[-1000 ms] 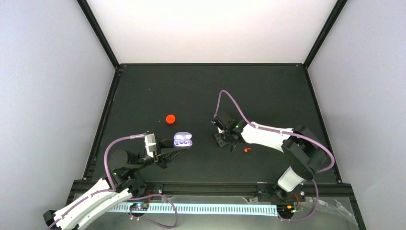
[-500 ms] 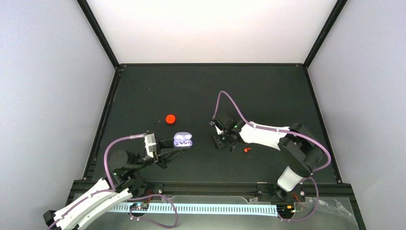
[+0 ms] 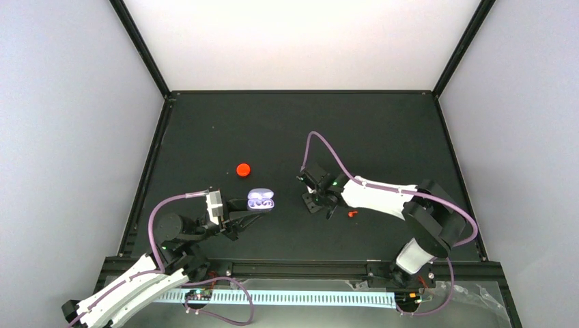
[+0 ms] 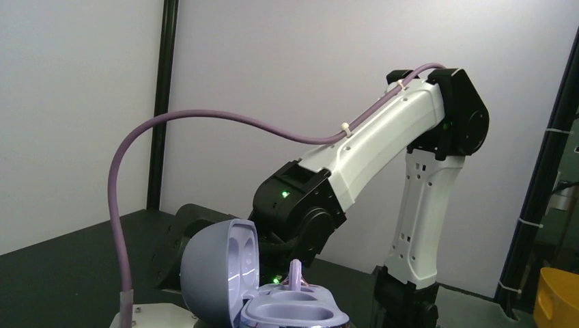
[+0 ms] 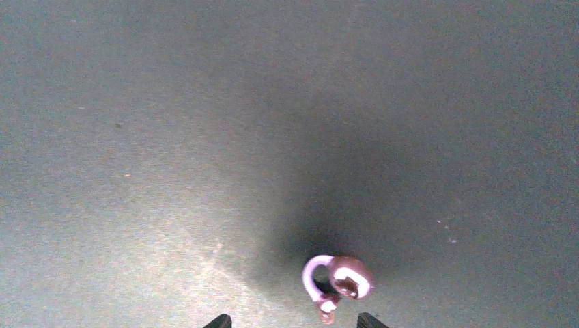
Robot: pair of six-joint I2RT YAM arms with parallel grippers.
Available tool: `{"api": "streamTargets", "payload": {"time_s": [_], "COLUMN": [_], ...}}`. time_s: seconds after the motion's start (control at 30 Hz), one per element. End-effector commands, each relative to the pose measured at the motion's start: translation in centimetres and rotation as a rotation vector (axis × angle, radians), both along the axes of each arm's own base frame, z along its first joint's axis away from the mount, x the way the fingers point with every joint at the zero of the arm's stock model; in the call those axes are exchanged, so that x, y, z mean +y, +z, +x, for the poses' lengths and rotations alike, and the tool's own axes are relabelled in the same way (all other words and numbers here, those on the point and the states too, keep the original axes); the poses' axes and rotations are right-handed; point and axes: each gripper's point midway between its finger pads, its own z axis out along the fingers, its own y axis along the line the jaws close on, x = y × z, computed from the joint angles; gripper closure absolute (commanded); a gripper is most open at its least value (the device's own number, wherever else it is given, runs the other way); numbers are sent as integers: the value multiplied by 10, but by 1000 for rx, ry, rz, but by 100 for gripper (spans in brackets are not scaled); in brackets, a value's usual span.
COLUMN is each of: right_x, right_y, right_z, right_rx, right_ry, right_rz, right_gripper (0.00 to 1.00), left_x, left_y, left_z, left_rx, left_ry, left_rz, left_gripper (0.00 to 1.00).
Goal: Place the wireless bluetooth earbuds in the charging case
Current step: Pick up the earbud from the center of the board.
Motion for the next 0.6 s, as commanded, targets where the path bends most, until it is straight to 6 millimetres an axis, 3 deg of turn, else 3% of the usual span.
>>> {"api": "streamTargets", "payload": {"time_s": [0.0, 0.2, 0.57], "right_x": [13, 23, 7], "right_y": [21, 14, -13], "right_z": [7, 15, 18], "right_rx": [-75, -61, -56], "right_ry": [13, 2, -26], "right_rz": [-6, -22, -137], "right_gripper": [54, 63, 68], "left_x": [4, 4, 7], "left_y": [7, 9, 9], "left_z": [-1, -3, -2], "left_rx": [-11, -17, -21], "left_ry": [9, 6, 19], "left_rz": [-17, -21, -23], "left_gripper": [99, 98, 98]}}
